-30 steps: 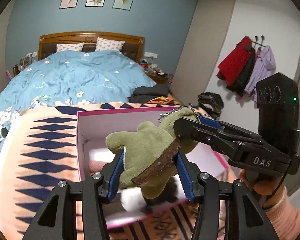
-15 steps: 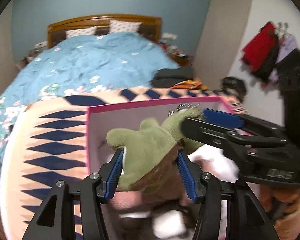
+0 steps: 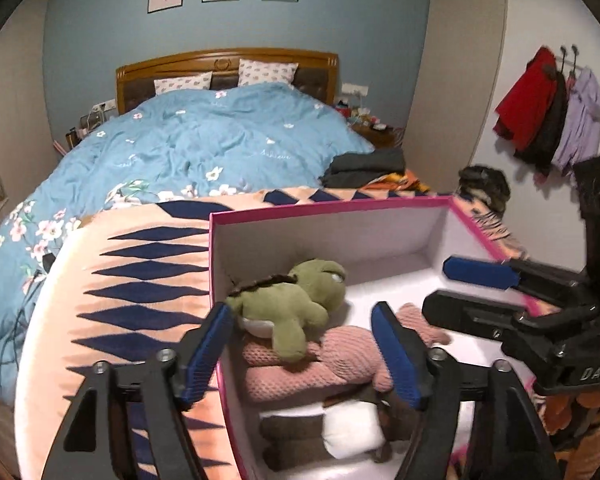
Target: Organize objects
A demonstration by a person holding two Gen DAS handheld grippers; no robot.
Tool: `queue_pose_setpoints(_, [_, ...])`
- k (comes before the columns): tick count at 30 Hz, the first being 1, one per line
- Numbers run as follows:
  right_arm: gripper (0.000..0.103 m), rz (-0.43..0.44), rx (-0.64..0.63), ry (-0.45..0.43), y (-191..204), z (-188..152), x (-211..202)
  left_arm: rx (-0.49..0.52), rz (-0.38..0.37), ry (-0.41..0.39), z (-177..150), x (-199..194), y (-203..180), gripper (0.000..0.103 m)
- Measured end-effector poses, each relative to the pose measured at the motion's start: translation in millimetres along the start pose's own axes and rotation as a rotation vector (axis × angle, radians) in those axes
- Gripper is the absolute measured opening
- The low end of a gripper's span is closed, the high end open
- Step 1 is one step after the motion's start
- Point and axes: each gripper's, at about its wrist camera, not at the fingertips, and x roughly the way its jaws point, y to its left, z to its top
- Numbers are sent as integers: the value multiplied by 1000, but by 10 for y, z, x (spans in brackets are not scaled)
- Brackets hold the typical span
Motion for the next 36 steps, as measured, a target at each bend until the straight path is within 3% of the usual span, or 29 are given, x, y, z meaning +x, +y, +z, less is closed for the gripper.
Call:
queue_pose_setpoints(9, [67,58,-21,-7,61,-263,-255,-15,-110,-61,-308,-448,-132,82])
queue_pose_setpoints(24, [67,94,10,-52,11,-828,-844,-101,-199,-110,-988,-761,-358,83])
queue_pose_setpoints(31, [67,67,26,-54,-103,-1154,-1161,-34,-264,-72,-1207,-776,-692,83])
queue_pose_setpoints(36, [67,35,104,-35,-320,-1445,-1267,42,-303,-38,-1372,-748,-957,83])
